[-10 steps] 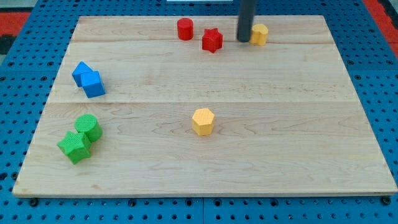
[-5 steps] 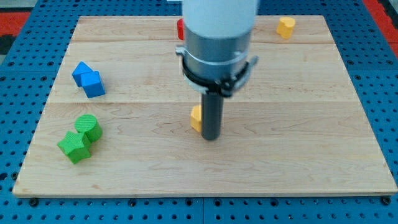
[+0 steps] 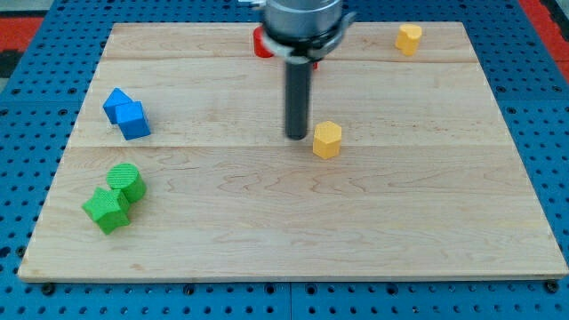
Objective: Push the yellow blocks towards top right end
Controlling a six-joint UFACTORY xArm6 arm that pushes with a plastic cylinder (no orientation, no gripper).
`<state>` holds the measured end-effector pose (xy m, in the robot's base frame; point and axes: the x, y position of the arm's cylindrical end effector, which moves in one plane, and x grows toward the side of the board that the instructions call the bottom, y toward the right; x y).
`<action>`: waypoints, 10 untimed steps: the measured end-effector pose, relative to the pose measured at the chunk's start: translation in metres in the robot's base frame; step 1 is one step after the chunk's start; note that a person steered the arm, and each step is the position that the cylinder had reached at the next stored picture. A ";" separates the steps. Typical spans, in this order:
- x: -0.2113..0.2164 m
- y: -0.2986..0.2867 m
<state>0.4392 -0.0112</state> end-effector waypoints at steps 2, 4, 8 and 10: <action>-0.056 0.075; -0.047 0.075; -0.058 0.267; -0.100 0.208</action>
<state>0.3393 0.1969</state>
